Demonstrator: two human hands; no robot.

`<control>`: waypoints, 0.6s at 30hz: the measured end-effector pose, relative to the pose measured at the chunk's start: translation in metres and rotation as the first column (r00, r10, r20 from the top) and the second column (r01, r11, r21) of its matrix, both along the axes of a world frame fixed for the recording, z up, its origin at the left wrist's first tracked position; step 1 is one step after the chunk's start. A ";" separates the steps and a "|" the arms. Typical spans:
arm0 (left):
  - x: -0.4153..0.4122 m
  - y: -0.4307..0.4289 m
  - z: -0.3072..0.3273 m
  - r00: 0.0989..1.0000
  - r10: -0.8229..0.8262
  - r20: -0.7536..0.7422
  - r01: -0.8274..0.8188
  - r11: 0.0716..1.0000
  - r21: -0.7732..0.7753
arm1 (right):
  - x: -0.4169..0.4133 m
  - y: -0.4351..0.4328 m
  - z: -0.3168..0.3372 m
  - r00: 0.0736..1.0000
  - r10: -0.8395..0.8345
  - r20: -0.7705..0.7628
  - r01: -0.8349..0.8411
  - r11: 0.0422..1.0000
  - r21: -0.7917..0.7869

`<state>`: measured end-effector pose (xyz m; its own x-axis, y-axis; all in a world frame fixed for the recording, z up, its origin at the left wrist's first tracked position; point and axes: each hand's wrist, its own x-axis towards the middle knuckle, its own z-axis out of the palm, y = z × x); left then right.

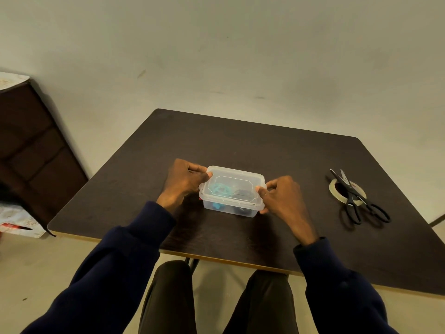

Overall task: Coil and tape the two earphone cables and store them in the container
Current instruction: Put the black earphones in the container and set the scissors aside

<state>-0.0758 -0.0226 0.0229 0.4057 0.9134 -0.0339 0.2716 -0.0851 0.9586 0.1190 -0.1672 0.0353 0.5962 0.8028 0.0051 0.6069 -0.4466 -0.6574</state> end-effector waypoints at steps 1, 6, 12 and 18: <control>0.000 -0.001 -0.001 1.000 0.005 0.011 -0.005 1.000 -0.005 | 0.002 0.000 0.000 1.000 -0.001 -0.014 0.001 1.000 0.004; -0.003 -0.004 -0.004 0.998 0.003 0.062 0.000 0.999 -0.039 | 0.007 0.002 0.006 0.996 0.019 -0.092 -0.017 1.000 0.018; -0.004 -0.004 -0.004 0.994 -0.024 0.110 0.034 0.995 -0.089 | 0.008 -0.005 0.008 0.915 0.031 -0.402 0.025 0.991 0.132; -0.003 0.000 -0.004 0.992 -0.029 0.125 0.040 0.995 -0.087 | 0.008 -0.005 -0.005 0.892 0.014 -0.451 0.092 0.973 0.213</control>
